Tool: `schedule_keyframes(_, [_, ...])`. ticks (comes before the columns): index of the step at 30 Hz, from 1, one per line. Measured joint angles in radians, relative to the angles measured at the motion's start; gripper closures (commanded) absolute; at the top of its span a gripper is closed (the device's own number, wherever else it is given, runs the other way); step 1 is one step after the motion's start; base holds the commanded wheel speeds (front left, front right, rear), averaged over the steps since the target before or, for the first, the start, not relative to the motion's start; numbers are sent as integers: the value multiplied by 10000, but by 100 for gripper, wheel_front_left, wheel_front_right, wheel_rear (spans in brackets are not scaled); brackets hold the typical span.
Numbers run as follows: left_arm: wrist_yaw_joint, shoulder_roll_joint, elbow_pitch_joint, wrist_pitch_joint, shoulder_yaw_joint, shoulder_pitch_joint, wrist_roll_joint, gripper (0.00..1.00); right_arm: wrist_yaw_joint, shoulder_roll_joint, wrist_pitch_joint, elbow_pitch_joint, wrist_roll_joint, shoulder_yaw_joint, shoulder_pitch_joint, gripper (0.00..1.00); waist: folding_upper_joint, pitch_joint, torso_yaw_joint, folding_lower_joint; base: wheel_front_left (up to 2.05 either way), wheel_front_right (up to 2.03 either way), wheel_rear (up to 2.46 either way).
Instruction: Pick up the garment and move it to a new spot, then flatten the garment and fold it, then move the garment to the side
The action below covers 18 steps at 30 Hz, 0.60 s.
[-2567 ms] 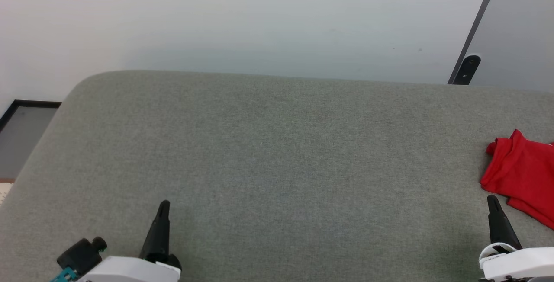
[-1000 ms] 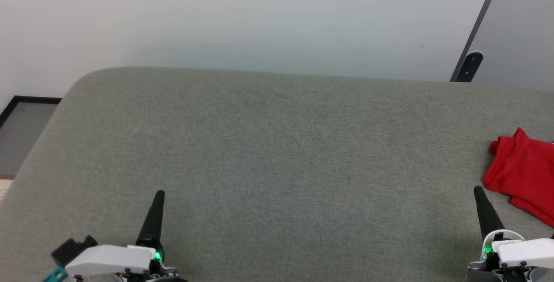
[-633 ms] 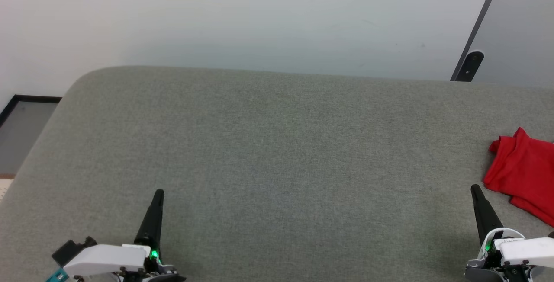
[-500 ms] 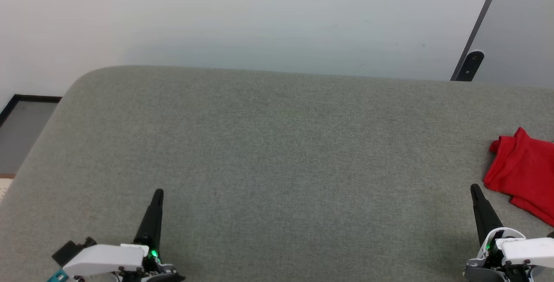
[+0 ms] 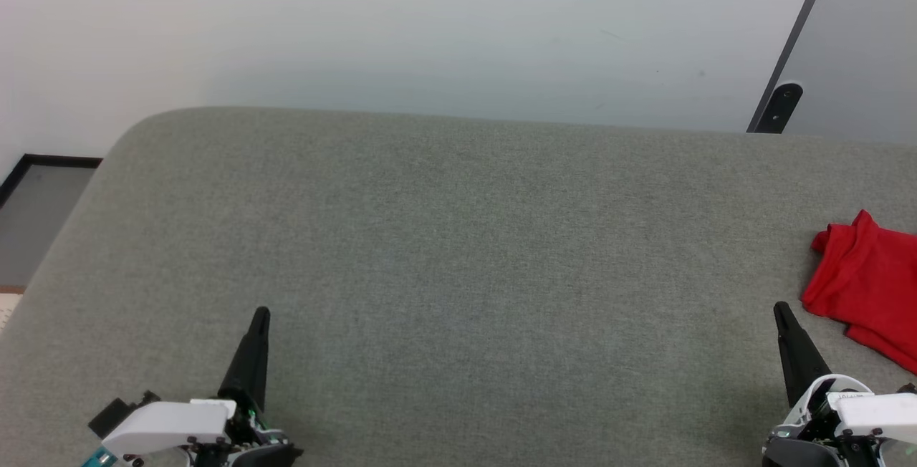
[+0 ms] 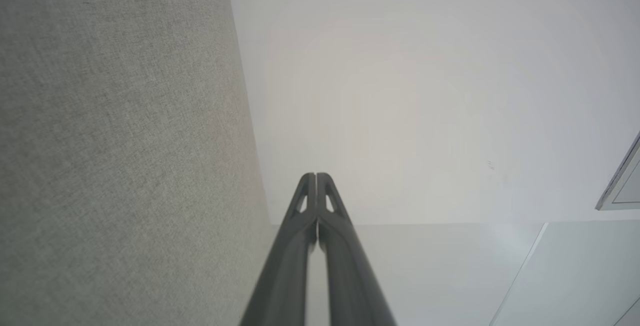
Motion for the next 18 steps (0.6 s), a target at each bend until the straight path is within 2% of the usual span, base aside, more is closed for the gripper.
schedule_keyframes(18, [0,-46,25,104,94,-31,-203,100,0,15,42,10,259,4,-91,100,0,7,3,0,0,0,0])
